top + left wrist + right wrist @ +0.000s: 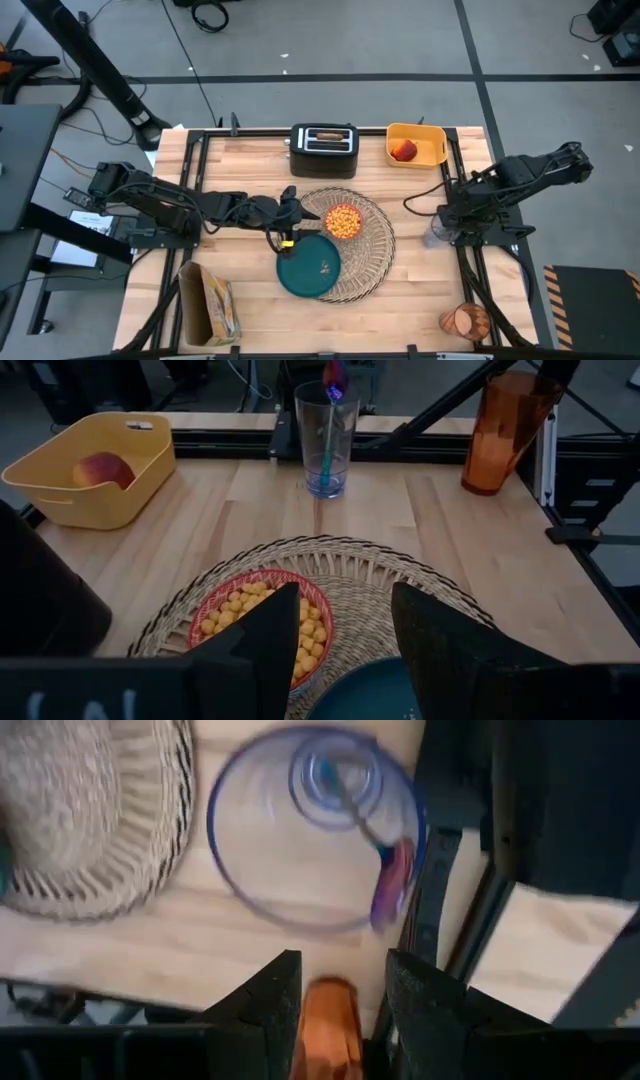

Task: Arrange a breakfast setting
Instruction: Put the blue spoon on the brown table mat to the right side of the red bowl

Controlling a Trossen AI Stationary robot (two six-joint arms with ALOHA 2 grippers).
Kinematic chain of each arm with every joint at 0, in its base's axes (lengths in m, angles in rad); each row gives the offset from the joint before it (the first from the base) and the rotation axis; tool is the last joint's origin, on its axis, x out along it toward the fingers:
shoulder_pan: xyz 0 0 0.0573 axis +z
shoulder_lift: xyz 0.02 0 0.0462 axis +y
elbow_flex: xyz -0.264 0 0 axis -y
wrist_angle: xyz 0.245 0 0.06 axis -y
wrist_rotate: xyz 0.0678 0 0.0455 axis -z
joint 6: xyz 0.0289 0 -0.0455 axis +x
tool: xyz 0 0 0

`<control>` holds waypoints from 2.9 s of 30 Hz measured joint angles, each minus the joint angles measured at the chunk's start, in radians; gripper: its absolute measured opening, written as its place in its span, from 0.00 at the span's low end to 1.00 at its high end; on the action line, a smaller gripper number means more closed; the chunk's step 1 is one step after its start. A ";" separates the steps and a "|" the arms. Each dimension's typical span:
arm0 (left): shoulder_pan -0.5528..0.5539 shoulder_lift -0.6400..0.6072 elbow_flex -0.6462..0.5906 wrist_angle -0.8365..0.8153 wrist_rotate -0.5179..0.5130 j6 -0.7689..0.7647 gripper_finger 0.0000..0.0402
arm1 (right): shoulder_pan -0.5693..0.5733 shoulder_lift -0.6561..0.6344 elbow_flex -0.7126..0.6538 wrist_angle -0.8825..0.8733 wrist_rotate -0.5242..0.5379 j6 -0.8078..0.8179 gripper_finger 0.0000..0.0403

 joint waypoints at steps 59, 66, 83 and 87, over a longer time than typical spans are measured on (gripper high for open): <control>0.000 0.000 0.000 0.000 0.001 0.005 0.42 | -0.057 0.135 0.070 -0.002 0.100 -0.081 0.03; -0.001 0.000 0.000 -0.001 0.001 0.005 0.42 | -0.088 0.136 0.096 -0.002 0.072 -0.101 0.03; -0.001 0.000 0.000 -0.009 0.001 -0.019 0.42 | -0.088 0.043 0.173 -0.002 0.126 -0.106 0.02; -0.002 0.000 0.000 -0.009 0.001 -0.036 0.42 | -0.088 0.011 0.173 -0.002 0.126 -0.114 0.02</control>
